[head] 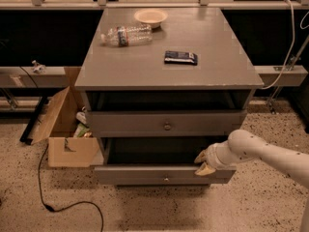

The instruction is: Open middle drawer

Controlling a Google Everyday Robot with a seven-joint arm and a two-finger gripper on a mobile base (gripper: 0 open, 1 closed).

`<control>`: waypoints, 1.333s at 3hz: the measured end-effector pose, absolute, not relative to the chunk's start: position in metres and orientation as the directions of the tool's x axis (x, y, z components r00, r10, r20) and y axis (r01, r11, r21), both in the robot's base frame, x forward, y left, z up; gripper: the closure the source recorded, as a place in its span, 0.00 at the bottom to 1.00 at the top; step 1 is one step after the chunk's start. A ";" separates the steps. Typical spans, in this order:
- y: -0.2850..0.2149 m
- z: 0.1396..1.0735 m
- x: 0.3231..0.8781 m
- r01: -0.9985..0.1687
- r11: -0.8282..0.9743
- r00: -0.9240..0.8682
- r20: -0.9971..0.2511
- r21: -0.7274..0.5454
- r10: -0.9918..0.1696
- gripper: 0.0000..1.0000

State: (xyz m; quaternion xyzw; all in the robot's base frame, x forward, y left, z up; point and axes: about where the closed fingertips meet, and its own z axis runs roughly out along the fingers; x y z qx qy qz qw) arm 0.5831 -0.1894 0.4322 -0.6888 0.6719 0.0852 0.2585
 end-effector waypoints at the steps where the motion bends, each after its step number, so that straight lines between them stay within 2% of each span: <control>1: -0.189 0.432 0.583 -0.970 0.037 0.082 -0.465 -0.242 -0.882 0.81; 4: -0.186 0.427 0.581 -0.975 0.014 0.095 -0.468 -0.224 -0.878 0.11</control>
Offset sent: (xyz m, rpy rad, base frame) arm 0.0000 0.0000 0.0000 0.0000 0.0000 0.0000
